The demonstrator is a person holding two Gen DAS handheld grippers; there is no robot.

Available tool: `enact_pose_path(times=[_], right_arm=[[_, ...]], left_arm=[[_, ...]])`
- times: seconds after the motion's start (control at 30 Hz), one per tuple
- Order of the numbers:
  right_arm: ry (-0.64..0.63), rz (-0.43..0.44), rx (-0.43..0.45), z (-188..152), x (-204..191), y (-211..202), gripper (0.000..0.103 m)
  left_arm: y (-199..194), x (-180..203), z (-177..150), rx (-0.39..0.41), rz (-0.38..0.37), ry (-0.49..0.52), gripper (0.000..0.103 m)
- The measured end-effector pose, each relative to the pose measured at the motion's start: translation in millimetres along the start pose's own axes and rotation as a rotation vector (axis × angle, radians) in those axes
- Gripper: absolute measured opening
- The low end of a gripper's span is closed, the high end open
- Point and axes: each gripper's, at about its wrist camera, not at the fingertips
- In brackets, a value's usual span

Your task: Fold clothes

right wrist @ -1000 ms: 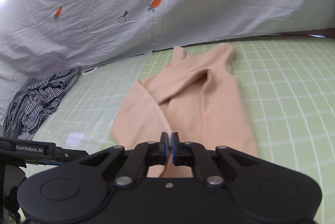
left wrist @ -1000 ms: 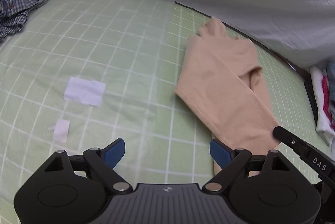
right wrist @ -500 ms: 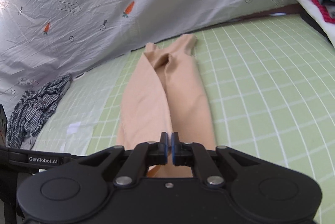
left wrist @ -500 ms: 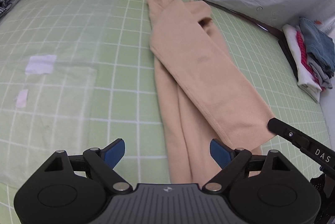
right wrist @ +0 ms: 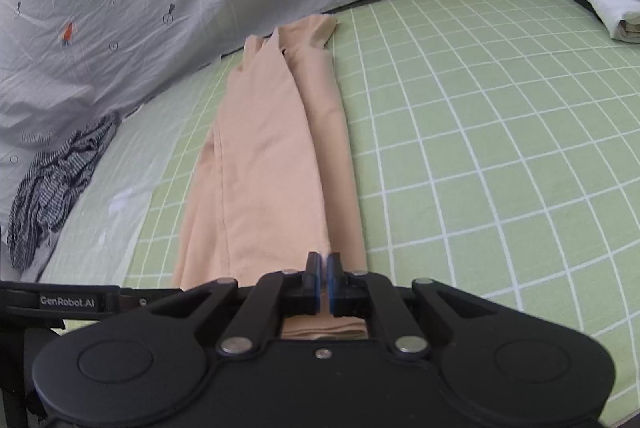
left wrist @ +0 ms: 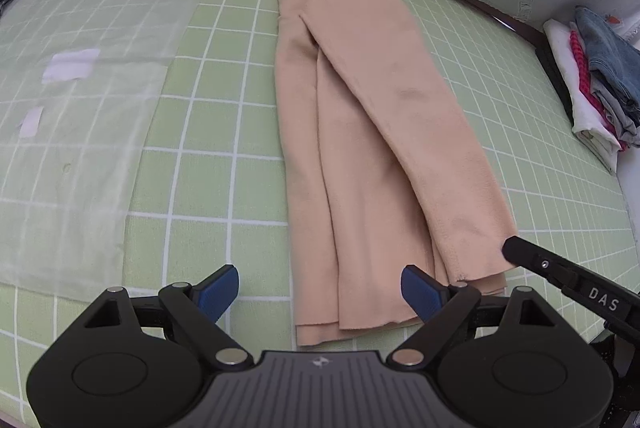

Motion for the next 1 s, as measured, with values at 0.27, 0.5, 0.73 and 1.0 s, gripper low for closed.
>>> enact_pose_path(times=[0.27, 0.5, 0.73, 1.0], right_arm=[[0.012, -0.046, -0.013, 4, 11, 5, 0.041], [-0.035, -0.051, -0.039, 7, 11, 14, 0.067], [-0.141, -0.058, -0.069, 8, -3, 27, 0.098], [-0.168, -0.072, -0.078, 10, -8, 39, 0.103]], left_arm=[[-2, -3, -3, 0.027, 0.043, -0.052, 0.089], [3, 0, -2, 0.04, 0.04, -0.085, 0.089], [13, 19, -6, 0.018, 0.058, -0.023, 0.088], [20, 32, -10, 0.028, 0.125, 0.047, 0.08]])
Point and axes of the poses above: each gripper's, at about its wrist camera, not at the fingertips, and y roughly the way its jaws point, x to its right, z to its top, and after that the axes turned 5 degrees about -x, right-handed
